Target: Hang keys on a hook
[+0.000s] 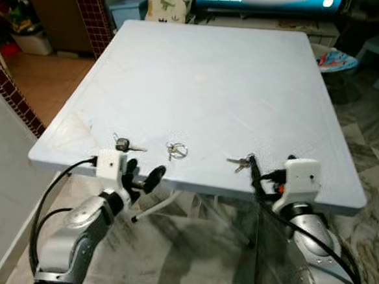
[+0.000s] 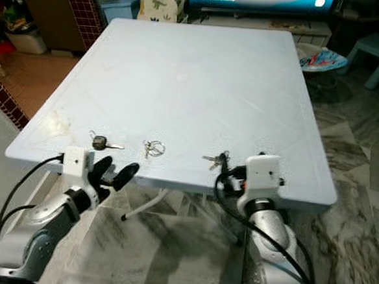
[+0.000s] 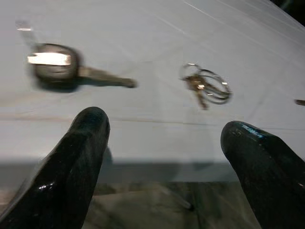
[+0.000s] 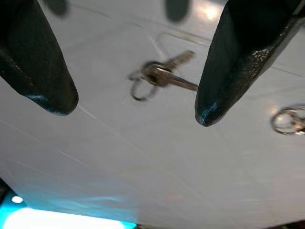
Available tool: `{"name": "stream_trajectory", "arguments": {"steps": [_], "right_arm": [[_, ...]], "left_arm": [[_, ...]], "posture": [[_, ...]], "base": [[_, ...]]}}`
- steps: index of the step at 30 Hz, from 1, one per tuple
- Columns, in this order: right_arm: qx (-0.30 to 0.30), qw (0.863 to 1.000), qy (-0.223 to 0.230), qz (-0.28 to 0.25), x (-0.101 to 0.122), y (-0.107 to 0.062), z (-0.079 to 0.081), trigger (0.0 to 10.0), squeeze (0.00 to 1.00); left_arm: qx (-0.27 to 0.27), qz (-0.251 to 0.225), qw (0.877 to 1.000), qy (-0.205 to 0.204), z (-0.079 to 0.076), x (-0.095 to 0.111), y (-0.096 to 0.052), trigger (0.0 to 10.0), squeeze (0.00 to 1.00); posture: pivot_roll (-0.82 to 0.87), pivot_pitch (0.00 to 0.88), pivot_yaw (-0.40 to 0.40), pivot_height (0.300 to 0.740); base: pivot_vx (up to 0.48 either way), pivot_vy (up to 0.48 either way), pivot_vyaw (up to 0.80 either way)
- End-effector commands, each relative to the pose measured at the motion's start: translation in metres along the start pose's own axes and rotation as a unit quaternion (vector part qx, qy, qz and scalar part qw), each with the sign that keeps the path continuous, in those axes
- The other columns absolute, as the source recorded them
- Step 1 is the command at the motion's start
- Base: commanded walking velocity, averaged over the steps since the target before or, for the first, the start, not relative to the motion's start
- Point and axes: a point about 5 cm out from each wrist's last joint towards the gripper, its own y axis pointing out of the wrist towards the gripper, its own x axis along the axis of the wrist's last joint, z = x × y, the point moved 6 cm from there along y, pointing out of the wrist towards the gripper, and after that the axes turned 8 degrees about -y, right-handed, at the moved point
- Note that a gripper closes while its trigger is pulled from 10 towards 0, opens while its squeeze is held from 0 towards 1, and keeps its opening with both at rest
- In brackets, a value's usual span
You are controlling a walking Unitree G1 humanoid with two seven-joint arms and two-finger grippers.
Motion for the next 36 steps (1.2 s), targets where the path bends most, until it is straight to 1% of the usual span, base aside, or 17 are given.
{"name": "stream_trajectory", "arguments": {"steps": [1, 5, 8, 10, 11, 13, 15, 16, 17, 19, 20, 22, 29, 31, 32, 36], "right_arm": [[-0.004, 1.000, -0.002, -0.002, 0.002, -0.001, -0.003, 10.0, 0.00], [-0.006, 1.000, -0.005, 0.002, 0.000, 0.001, -0.003, 10.0, 0.00], [-0.007, 1.000, -0.002, 0.010, -0.003, 0.001, -0.002, 10.0, 0.00], [-0.003, 1.000, 0.006, 0.015, -0.005, 0.002, 0.000, 10.0, 0.00], [-0.001, 1.000, 0.016, 0.019, -0.006, 0.003, 0.001, 10.0, 0.00], [0.000, 1.000, 0.021, 0.022, -0.008, 0.005, 0.003, 10.0, 0.00], [0.000, 0.999, 0.022, 0.028, -0.011, 0.009, 0.004, 10.0, 0.00], [0.009, 0.999, 0.025, 0.034, -0.012, 0.011, 0.008, 10.0, 0.00], [0.011, 0.999, 0.024, 0.036, -0.013, 0.012, 0.009, 10.0, 0.00], [0.012, 0.999, 0.025, 0.039, -0.014, 0.015, 0.011, 10.0, 0.00], [0.012, 0.999, 0.025, 0.039, -0.014, 0.015, 0.011, 10.0, 0.00], [0.011, 0.999, 0.025, 0.040, -0.014, 0.019, 0.013, 10.0, 0.00], [0.013, 0.999, 0.024, 0.042, -0.014, 0.022, 0.014, 10.0, 0.00], [0.015, 0.999, 0.026, 0.043, -0.015, 0.025, 0.015, 10.0, 0.00], [0.024, 0.998, 0.035, 0.043, -0.015, 0.030, 0.020, 10.0, 0.00], [0.030, 0.997, 0.047, 0.046, -0.016, 0.038, 0.025, 10.0, 0.00]], "left_arm": [[0.001, 0.002, 1.000, 0.006, -0.001, 0.000, -0.001, 10.0, 0.00], [-0.004, 0.005, 1.000, 0.008, -0.004, -0.001, 0.000, 10.0, 0.00], [-0.012, 0.016, 1.000, 0.004, -0.005, -0.004, 0.000, 10.0, 0.00], [-0.039, 0.023, 0.999, 0.004, -0.012, -0.006, -0.002, 10.0, 0.00], [-0.071, 0.036, 0.997, 0.014, -0.020, -0.008, -0.004, 10.0, 0.00], [-0.112, 0.053, 0.992, 0.008, -0.033, -0.011, -0.008, 10.0, 0.00], [-0.155, 0.069, 0.985, 0.022, -0.046, -0.012, -0.012, 10.0, 0.00], [-0.178, 0.079, 0.981, 0.011, -0.053, -0.014, -0.015, 10.0, 0.00], [-0.185, 0.085, 0.979, 0.011, -0.055, -0.015, -0.016, 10.0, 0.00], [-0.203, 0.099, 0.974, 0.023, -0.059, -0.018, -0.018, 10.0, 0.00], [-0.203, 0.099, 0.974, 0.023, -0.059, -0.018, -0.018, 10.0, 0.00], [-0.223, 0.120, 0.967, 0.032, -0.063, -0.024, -0.022, 10.0, 0.00], [-0.228, 0.123, 0.965, 0.036, -0.066, -0.027, -0.023, 10.0, 0.00], [-0.232, 0.128, 0.964, 0.035, -0.067, -0.028, -0.025, 10.0, 0.00], [-0.236, 0.134, 0.962, 0.038, -0.068, -0.031, -0.026, 10.0, 0.00], [-0.237, 0.136, 0.961, 0.039, -0.068, -0.032, -0.026, 10.0, 0.00]], "posture": [[-0.10, 0.120, 0.096, 0.740], [-0.10, 0.120, 0.096, 0.740], [-0.10, 0.120, 0.095, 0.740], [-0.09, 0.121, 0.095, 0.740], [-0.09, 0.121, 0.095, 0.740], [-0.08, 0.121, 0.095, 0.740], [-0.08, 0.121, 0.095, 0.740], [-0.08, 0.121, 0.095, 0.740], [-0.07, 0.118, 0.100, 0.740], [-0.07, 0.118, 0.100, 0.740], [-0.07, 0.118, 0.100, 0.740], [-0.06, 0.114, 0.103, 0.740], [-0.06, 0.109, 0.104, 0.740], [-0.06, 0.109, 0.105, 0.740], [-0.07, 0.107, 0.106, 0.740], [-0.06, 0.105, 0.104, 0.740]], "base": [[0.000, 0.000, 0.00], [0.000, 0.000, 0.00], [0.000, 0.000, 0.00], [0.000, 0.000, 0.00], [0.000, 0.000, 0.00], [0.000, 0.000, 0.00], [0.000, 0.000, 0.00], [0.000, 0.000, 0.00], [0.000, 0.000, 0.00], [0.000, 0.000, 0.00], [0.000, 0.000, 0.00], [0.000, 0.000, 0.00], [0.000, 0.000, 0.00], [0.000, 0.000, 0.00], [0.000, 0.000, 0.00], [0.000, 0.000, 0.00]]}}
